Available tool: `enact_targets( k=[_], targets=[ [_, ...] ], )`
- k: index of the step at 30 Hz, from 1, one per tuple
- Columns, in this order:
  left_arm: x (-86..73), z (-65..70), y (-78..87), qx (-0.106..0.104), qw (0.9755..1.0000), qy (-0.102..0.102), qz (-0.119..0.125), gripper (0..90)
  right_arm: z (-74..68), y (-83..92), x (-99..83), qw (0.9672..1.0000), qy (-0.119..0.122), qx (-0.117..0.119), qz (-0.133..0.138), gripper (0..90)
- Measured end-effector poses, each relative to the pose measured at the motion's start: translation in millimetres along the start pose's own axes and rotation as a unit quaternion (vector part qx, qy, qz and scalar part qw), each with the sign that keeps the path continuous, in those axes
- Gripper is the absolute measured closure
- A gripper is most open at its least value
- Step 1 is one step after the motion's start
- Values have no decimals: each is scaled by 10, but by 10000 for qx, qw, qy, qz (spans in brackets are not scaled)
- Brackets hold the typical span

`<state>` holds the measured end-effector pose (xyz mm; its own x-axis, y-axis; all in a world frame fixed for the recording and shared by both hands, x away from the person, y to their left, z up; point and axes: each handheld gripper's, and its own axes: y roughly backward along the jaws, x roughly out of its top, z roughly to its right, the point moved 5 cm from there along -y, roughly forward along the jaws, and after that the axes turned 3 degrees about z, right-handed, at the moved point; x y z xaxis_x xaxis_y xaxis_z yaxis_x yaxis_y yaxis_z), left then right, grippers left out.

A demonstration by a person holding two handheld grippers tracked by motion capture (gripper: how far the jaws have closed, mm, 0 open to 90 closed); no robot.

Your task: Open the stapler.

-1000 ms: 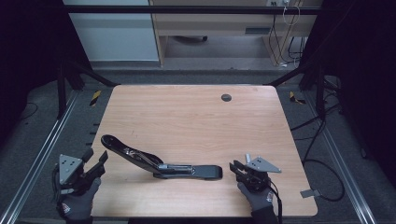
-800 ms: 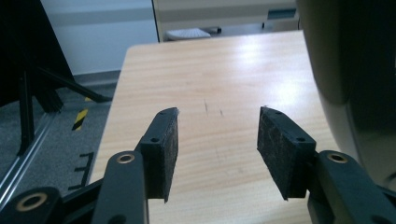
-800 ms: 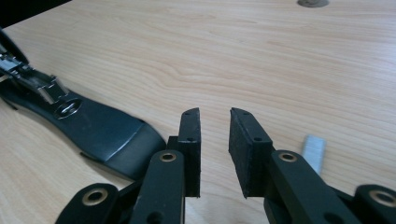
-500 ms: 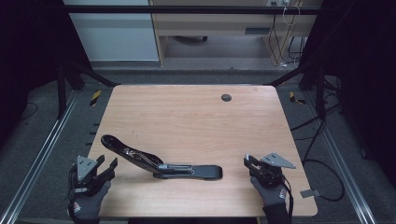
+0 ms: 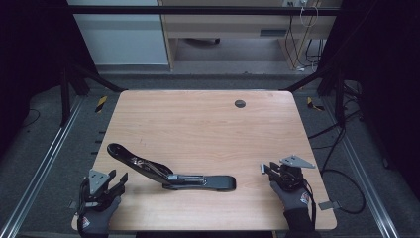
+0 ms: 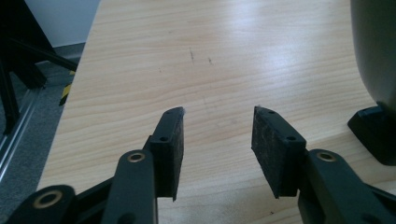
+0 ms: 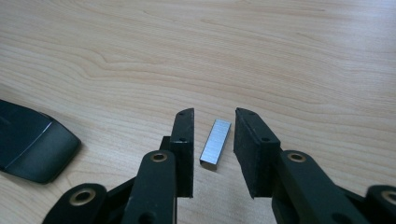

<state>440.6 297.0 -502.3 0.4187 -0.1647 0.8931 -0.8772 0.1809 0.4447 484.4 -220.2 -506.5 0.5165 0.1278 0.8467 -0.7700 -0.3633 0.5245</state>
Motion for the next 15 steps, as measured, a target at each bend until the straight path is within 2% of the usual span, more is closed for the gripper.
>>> enact_targets(
  k=[5, 7, 8, 12, 15],
  targets=[
    [-60, -20, -26, 77, 9999, 15, -111, 524, 10, -55, 40, 9999, 33, -27, -104, 669],
    [-66, -23, -29, 59, 9999, 23, -106, 522, 32, -82, 58, 9999, 78, -38, -103, 663],
    [-83, -25, -38, 61, 9999, 10, -145, 522, 29, -90, 66, 9999, -4, -27, -151, 660],
    [-107, -12, -50, 40, 9998, 0, -183, 512, 39, -121, 87, 9998, -39, -51, -197, 660],
    [-116, -17, -56, 54, 9998, -2, -208, 504, 34, -135, 107, 9997, 24, -53, -245, 659]
  ],
)
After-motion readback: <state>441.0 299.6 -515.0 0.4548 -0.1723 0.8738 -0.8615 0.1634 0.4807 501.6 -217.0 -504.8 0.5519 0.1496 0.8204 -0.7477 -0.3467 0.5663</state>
